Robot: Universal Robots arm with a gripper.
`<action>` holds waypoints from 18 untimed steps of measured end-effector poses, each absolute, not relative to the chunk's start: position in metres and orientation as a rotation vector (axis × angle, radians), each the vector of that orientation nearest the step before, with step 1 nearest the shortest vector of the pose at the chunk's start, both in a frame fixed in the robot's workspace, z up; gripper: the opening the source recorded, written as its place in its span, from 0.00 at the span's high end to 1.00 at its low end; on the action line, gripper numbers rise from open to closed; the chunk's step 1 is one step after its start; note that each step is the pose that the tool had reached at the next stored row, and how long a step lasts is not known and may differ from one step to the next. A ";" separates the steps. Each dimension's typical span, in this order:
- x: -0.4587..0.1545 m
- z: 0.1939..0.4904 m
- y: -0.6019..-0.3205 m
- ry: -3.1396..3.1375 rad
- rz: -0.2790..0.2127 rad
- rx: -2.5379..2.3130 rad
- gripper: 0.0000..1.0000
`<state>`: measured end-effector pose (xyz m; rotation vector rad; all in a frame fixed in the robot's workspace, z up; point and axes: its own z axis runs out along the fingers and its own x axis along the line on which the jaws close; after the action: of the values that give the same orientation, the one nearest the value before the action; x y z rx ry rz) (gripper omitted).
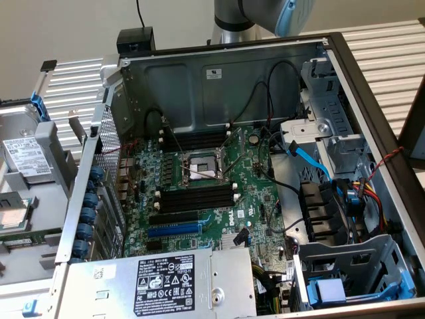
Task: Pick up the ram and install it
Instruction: 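Pick up the ram and move it above insertion slot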
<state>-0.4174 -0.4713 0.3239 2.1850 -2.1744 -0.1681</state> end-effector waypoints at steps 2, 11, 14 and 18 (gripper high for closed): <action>-0.417 0.328 -0.471 -2.173 -0.170 2.184 0.88; -0.415 0.334 -0.471 -2.169 -0.180 2.179 0.88; -0.415 0.341 -0.471 -2.167 -0.183 2.177 0.88; -0.414 0.350 -0.471 -2.166 -0.187 2.174 0.88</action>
<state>-0.4136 -0.4713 0.3499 2.1742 -2.1659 -0.1869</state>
